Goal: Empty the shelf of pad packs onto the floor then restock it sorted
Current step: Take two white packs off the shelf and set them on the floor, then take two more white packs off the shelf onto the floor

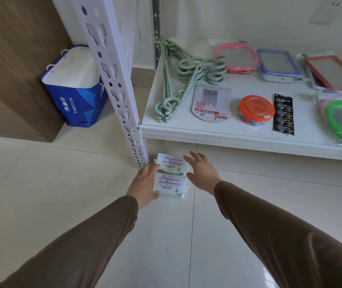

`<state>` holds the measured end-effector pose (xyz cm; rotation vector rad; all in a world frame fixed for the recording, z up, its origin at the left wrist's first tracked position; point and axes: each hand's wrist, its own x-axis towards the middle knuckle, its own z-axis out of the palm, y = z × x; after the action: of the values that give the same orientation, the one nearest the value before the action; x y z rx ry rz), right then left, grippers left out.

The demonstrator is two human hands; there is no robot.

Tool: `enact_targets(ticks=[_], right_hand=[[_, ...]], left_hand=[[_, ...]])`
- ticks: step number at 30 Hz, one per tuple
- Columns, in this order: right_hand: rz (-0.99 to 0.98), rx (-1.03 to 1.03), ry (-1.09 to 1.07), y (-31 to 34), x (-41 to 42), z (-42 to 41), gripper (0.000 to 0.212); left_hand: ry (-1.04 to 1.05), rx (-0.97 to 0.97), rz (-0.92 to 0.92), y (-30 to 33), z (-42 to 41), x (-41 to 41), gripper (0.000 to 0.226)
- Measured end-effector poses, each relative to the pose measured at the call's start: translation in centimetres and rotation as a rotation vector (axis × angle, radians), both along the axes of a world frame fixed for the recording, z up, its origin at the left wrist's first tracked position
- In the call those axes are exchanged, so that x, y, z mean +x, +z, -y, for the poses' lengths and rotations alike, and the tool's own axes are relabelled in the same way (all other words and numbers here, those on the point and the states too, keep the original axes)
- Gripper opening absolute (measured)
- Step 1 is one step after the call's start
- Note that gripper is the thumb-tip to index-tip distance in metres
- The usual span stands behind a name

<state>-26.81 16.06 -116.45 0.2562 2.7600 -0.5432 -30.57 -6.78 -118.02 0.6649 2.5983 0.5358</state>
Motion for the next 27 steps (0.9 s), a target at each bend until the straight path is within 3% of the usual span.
enact_targets(ticks=[6,13,21,27], right_hand=[[-0.004,0.038,0.038,7.6,3.6,1.1,0.062],[-0.021,0.025,0.075,20.1,8.3,2.5,0.060],[-0.061,0.027,0.115,38.5,11.4,3.0,0.058],[-0.151,0.024,0.131,55.1,12.3,2.6,0.057]], left_hand=[[-0.061,-0.042,-0.030,7.0,0.9,2.2,0.095],[-0.103,-0.061,-0.054,19.0,1.9,5.4,0.082],[-0.112,-0.004,-0.032,38.9,2.3,7.0,0.070],[-0.145,0.031,-0.067,56.5,1.9,6.7,0.074]])
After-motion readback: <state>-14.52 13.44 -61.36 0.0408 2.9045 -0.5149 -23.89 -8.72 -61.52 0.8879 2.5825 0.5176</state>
